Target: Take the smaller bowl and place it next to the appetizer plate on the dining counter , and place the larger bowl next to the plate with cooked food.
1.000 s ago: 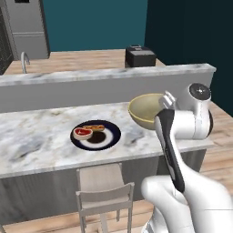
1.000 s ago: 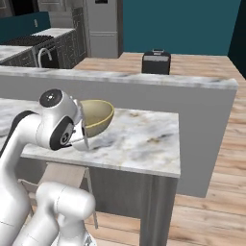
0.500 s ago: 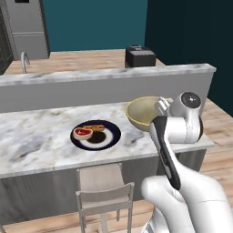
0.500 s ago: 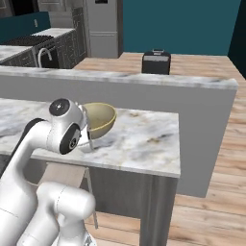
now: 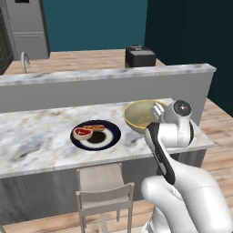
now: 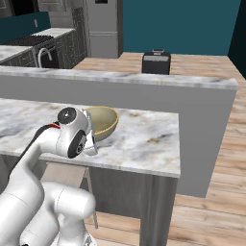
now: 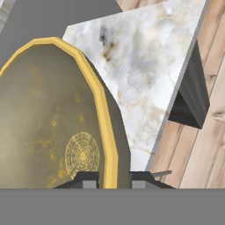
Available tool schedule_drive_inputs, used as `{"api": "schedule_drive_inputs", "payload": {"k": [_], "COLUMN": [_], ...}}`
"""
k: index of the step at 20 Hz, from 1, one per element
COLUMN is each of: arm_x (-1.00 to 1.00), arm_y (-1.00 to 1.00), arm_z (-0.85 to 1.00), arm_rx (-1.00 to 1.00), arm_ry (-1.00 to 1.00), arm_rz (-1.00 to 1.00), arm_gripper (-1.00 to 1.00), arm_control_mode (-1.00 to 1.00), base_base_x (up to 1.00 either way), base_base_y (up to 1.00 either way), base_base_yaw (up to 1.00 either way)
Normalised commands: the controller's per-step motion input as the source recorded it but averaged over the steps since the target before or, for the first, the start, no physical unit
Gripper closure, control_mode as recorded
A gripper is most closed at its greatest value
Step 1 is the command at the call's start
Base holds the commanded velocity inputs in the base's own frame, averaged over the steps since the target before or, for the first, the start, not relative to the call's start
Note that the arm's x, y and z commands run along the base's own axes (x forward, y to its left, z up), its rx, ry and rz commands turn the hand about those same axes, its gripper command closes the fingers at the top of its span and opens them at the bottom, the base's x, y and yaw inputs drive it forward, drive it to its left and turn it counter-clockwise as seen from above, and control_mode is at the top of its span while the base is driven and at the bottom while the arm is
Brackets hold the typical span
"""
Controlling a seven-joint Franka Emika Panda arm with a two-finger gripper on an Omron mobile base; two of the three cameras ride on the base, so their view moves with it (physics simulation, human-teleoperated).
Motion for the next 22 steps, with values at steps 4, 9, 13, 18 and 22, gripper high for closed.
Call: {"api": "schedule_drive_inputs", "payload": {"k": [4, 9, 13, 18, 22], "arm_x": [0.3, 0.32, 0.33, 0.24, 0.0], "arm_y": [0.0, 0.0, 0.0, 0.0, 0.0], "arm_z": [-0.19, -0.16, -0.14, -0.12, -0.08], "arm_rx": [0.0, 0.0, 0.0, 0.0, 0.0], "arm_ry": [0.0, 0.0, 0.0, 0.01, 0.08], "arm_rz": [0.0, 0.0, 0.0, 0.0, 0.0], "arm_gripper": [1.0, 1.0, 1.0, 1.0, 1.0], "arm_control_mode": [-1.0, -1.0, -1.0, -1.0, -1.0], "base_base_x": [0.0, 0.0, 0.0, 0.0, 0.0], "base_base_y": [0.0, 0.0, 0.0, 0.0, 0.0], "base_base_yaw": [0.0, 0.0, 0.0, 0.0, 0.0]}}
